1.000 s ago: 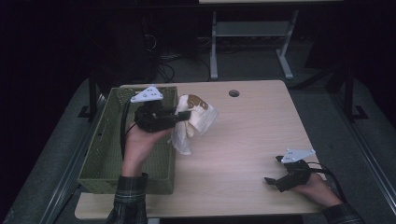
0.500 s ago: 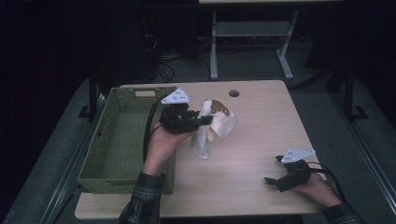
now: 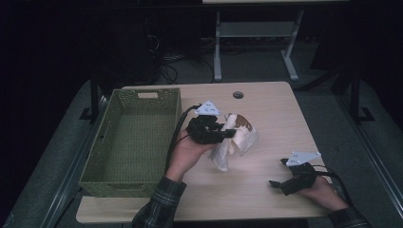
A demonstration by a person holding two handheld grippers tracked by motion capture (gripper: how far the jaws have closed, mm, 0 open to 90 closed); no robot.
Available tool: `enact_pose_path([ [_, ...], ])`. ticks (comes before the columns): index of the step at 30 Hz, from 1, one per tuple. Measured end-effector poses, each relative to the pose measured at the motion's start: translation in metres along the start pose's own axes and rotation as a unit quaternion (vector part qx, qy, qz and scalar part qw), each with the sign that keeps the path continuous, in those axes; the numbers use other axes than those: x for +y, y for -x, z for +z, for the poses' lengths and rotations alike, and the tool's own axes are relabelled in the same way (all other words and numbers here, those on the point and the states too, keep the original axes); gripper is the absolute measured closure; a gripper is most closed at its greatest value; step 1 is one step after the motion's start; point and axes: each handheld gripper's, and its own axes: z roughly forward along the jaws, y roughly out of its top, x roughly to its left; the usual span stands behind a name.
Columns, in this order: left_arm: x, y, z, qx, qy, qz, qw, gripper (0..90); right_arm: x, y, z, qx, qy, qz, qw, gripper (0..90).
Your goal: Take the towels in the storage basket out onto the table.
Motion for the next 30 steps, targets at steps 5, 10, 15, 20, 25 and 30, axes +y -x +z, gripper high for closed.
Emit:
enact_pose_path([
  [5,-0.006,0.004,0.015,-0.004,-0.01,0.004,0.9999,71.4,0.0,0.0,0.0,0.0,0.0,0.0,1.0,1.2],
  [10,-0.016,0.006,0.034,-0.005,-0.026,0.008,0.9996,71.3,0.0,0.0,0.0,0.0,0.0,0.0,1.0,1.2],
  [15,-0.031,0.006,0.057,-0.012,-0.041,0.002,0.9991,71.2,0.0,0.0,0.0,0.0,0.0,0.0,1.0,1.2],
  [20,-0.044,0.008,0.076,-0.017,-0.057,0.009,0.9982,70.9,0.0,0.0,0.0,-0.001,-0.001,-0.001,1.0,1.2],
  [25,-0.056,0.009,0.088,-0.016,-0.064,0.002,0.9978,70.7,0.0,0.0,0.0,0.0,0.0,-0.002,1.0,1.2],
  [30,-0.068,0.008,0.101,-0.023,-0.086,0.009,0.996,69.9,0.0,0.0,0.0,0.0,0.0,-0.002,1.0,1.2],
])
